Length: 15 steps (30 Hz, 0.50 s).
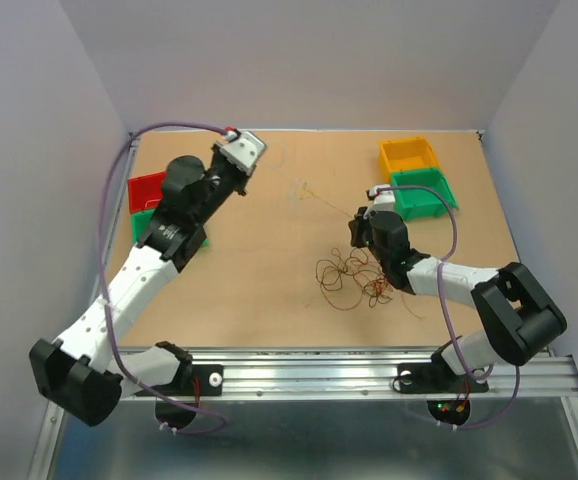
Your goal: Untangle the cables
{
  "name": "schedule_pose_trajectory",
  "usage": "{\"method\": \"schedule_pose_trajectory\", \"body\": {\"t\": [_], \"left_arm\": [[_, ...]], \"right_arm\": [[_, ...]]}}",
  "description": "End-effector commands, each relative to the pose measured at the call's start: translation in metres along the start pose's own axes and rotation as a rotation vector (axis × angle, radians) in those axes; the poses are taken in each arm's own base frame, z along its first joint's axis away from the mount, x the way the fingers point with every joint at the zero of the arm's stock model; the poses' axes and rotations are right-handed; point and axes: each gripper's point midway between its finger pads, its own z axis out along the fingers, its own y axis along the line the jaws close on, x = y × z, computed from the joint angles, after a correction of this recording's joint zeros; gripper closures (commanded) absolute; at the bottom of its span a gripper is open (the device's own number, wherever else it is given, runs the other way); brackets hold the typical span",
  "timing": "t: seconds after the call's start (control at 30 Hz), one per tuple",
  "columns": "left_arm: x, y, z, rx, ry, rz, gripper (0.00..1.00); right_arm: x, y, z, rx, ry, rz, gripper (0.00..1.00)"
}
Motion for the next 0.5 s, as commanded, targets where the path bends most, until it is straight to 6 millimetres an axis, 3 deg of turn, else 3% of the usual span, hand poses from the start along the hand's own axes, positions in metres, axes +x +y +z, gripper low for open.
{"method": "schedule_pose_trajectory", "body": {"t": [0.0, 0.03, 0.1, 0.13, 0.2, 0.23, 0.37, 0.47], "left_arm": [[-0.052, 0.078, -0.040, -0.346, -0.049, -0.059, 1.00], [-0.061, 0.100, -0.054, -0.425, -0.043, -0.059, 1.00], [-0.071, 0.124, -0.070, -0.525, -0.036, -0.033, 1.00], [-0.080, 0.149, -0.090, -0.633, -0.040, -0.027, 1.00], [-0.087, 0.175, -0.113, -0.754, -0.027, 0.001, 1.00], [-0.092, 0.198, -0.137, -0.874, -0.016, 0.031, 1.00], [-0.106, 0.236, -0.197, -1.101, -0.027, 0.114, 1.00], [-0.110, 0.242, -0.212, -1.118, -0.032, 0.142, 1.00]], "right_arm": [[-0.032, -0.022, 0.007, 0.108, -0.081, 0.133, 0.99], [-0.032, -0.028, 0.006, 0.120, -0.083, 0.149, 0.99], [-0.035, -0.037, 0.004, 0.141, -0.094, 0.168, 0.99], [-0.032, -0.040, 0.002, 0.146, -0.090, 0.171, 0.99], [-0.034, -0.045, -0.002, 0.161, -0.103, 0.186, 0.99], [-0.036, -0.048, -0.003, 0.169, -0.110, 0.195, 0.99], [-0.037, -0.061, -0.010, 0.208, -0.126, 0.216, 0.99], [-0.039, -0.059, -0.012, 0.186, -0.128, 0.210, 0.99]]}}
